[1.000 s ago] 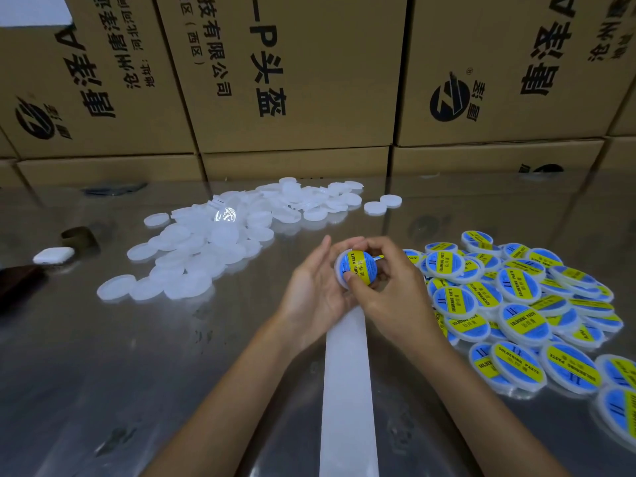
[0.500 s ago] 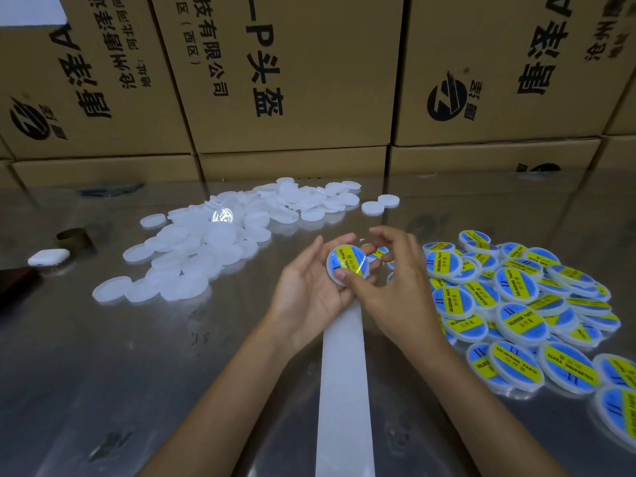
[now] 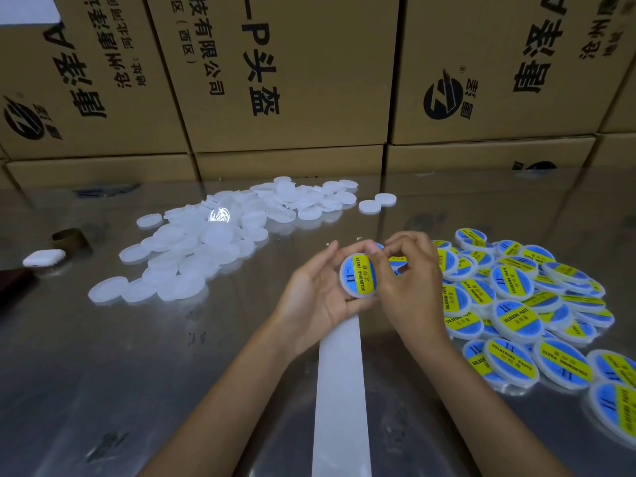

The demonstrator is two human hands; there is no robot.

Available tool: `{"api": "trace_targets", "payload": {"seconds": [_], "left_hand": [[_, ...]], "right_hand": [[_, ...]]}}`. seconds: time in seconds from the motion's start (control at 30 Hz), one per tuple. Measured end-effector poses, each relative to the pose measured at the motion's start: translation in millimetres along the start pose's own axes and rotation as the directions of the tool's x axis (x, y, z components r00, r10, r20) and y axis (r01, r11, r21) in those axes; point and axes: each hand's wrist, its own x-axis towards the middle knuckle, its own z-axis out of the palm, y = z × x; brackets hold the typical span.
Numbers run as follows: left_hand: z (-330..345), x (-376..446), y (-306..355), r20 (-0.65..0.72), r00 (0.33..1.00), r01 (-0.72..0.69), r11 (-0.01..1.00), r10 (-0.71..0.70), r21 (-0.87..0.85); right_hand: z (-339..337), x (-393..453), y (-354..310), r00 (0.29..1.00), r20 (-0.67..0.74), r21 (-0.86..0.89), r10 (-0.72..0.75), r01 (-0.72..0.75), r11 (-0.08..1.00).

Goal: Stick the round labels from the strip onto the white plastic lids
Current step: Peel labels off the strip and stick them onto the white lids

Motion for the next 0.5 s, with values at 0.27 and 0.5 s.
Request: {"api": "trace_targets", "payload": {"seconds": [0.27,0.5], "left_hand": [[-3.4,0.9,6.5,-0.050,0.998,-0.042,0.999,0.040,-0.021],[1.0,-2.4,6.8,-0.078,0.996,-0.036,0.999,0.036,0.000]], "right_hand": [[5.3,-5.3,-4.5,0.991,0.131,-0.026,-0.029,0.033,0.999],[3.0,-1.2,2.7,0.993,0.107,-0.005,-0.059,0.060,0.998]]}}
